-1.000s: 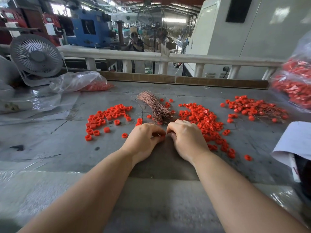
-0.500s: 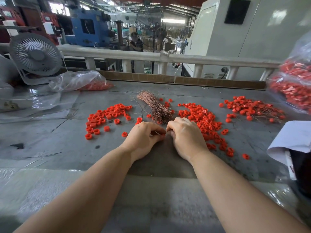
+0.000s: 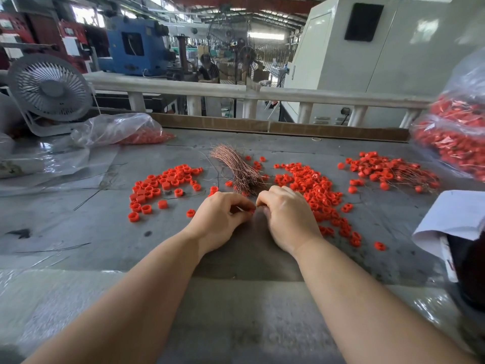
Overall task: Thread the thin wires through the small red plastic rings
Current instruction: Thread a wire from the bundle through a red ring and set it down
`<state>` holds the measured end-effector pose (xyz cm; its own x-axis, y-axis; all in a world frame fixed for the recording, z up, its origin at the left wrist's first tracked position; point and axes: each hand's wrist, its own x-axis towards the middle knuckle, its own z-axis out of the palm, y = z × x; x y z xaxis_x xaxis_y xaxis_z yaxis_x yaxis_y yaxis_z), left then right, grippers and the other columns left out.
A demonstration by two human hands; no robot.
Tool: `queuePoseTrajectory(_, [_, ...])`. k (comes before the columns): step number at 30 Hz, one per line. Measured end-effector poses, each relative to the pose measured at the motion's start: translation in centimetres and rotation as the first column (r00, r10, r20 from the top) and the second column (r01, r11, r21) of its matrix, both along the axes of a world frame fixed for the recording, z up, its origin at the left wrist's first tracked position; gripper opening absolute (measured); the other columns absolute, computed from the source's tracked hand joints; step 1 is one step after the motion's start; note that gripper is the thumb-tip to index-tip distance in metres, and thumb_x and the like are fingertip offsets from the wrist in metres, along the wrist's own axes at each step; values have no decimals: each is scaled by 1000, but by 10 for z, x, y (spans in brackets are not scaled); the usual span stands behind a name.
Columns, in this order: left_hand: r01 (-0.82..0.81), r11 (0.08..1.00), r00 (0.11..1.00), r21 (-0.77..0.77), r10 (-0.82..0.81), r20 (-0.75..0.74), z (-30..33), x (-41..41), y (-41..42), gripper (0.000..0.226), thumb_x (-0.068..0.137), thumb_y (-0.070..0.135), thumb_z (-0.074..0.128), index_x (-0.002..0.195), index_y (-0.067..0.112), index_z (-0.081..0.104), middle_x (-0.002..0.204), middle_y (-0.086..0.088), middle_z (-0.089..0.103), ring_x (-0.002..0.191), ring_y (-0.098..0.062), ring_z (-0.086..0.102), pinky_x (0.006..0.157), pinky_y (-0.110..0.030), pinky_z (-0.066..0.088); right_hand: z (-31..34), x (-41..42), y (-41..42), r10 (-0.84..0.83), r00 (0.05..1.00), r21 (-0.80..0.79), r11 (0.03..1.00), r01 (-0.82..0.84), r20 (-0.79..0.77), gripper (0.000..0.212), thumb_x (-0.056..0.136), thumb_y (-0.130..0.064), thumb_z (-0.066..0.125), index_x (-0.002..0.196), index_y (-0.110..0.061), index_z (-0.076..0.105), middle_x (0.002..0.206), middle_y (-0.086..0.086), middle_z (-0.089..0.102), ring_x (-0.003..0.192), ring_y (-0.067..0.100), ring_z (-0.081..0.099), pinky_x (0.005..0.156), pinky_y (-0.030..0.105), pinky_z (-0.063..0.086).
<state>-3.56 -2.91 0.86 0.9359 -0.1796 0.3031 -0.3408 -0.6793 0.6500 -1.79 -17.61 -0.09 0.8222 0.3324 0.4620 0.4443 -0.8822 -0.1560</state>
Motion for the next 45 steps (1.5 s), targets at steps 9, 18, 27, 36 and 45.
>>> queuePoseTrajectory(9, [-115, 979, 993, -171, 110, -39, -2, 4, 3, 12, 84, 9, 65, 94, 16, 69, 88, 1, 69, 83, -14, 64, 85, -28, 50, -1, 2, 0, -1, 1000, 87, 996, 2, -12, 16, 86, -5, 53, 93, -12, 65, 92, 6, 61, 93, 26, 49, 75, 29, 29])
queuePoseTrajectory(18, [-167, 935, 984, -314, 139, -108, -2, -1, 7, 33, 91, 7, 55, 82, 36, 66, 75, 0, 68, 70, -18, 66, 77, -40, 55, -2, -1, -1, 22, 998, 258, 966, -5, -65, 12, 87, -8, 56, 88, -12, 67, 89, 6, 63, 90, 24, 52, 76, 32, 38])
queuePoseTrajectory(27, [-152, 963, 988, -224, 145, -46, -4, -2, 5, 14, 75, 17, 75, 86, 24, 71, 86, -2, 69, 74, -12, 61, 78, -23, 48, 0, -2, 0, 71, 994, 358, 933, -38, -80, 9, 85, -7, 60, 85, -12, 67, 87, 3, 64, 88, 23, 55, 79, 35, 41])
queuePoseTrajectory(36, [-149, 970, 984, -193, 164, 63, -5, 0, 5, 11, 75, 15, 76, 85, 20, 73, 80, 1, 67, 67, -10, 62, 71, -24, 51, 2, -4, 3, 137, 987, 363, 927, -96, -87, 13, 83, -4, 61, 82, -15, 68, 84, 0, 64, 84, 23, 57, 77, 38, 45])
queuePoseTrajectory(45, [-137, 957, 989, -256, 147, 19, -5, 1, 7, 9, 80, 9, 70, 85, 17, 72, 73, 6, 65, 58, -8, 65, 64, -23, 54, 4, -6, 3, 155, 984, 371, 922, -112, -90, 14, 83, -4, 61, 82, -15, 70, 83, 0, 65, 84, 22, 58, 77, 36, 46])
